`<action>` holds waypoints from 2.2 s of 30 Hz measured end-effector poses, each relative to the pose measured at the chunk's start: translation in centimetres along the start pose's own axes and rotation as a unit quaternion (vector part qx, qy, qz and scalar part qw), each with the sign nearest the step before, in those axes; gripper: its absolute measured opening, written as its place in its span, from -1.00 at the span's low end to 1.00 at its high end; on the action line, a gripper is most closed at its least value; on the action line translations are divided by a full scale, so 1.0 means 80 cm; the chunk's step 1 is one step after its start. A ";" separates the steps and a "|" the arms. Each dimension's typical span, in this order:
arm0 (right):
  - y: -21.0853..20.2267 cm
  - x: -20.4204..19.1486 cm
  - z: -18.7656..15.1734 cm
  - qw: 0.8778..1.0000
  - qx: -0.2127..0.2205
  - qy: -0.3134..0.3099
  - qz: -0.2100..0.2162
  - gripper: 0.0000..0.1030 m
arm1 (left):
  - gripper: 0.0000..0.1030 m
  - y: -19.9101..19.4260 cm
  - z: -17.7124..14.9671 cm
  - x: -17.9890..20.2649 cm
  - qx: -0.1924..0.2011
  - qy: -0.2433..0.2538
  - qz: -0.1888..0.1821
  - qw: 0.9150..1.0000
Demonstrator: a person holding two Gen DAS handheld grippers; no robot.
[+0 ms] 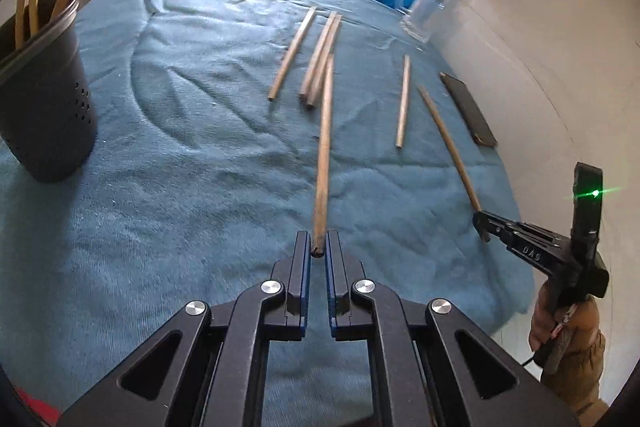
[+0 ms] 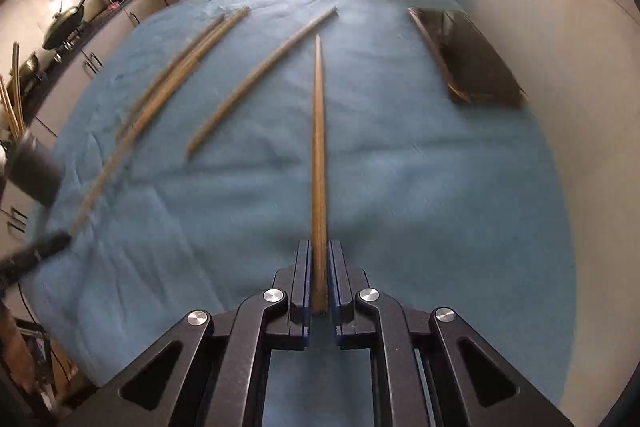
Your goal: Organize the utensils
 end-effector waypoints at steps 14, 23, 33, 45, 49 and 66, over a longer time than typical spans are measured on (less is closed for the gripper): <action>0.004 0.010 0.050 1.000 0.017 -0.015 -0.002 -0.02 | -0.73 -0.018 -0.001 0.031 -0.027 0.065 0.044 0.997; 0.059 -0.005 0.124 0.995 -0.088 -0.052 -0.015 -0.24 | -0.48 0.088 0.086 0.023 -0.079 0.078 0.116 0.987; 0.087 -0.002 0.164 0.984 -0.154 -0.070 -0.049 -0.38 | -0.48 0.130 0.115 0.029 -0.128 0.079 0.141 0.978; 0.099 -0.031 0.200 0.976 -0.188 -0.085 -0.067 -0.39 | -0.72 0.162 0.131 0.043 -0.188 0.127 0.160 0.961; 0.100 -0.043 0.200 0.981 -0.165 -0.092 -0.049 -0.76 | -0.87 0.160 0.127 0.047 -0.176 0.121 0.143 0.966; -0.032 -0.041 0.139 0.997 0.045 -0.029 0.061 -0.84 | -0.87 -0.021 0.079 0.067 0.036 0.118 0.035 0.992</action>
Point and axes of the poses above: each gripper's, at about its wrist camera, not at the fingertips, and y roughly the way its jaws point, x to its right, z to its top, the point moved 5 cm from there along y, roughly the way its jaws point, and after that the axes turned 10 degrees about -z, right-handed, at the moved point
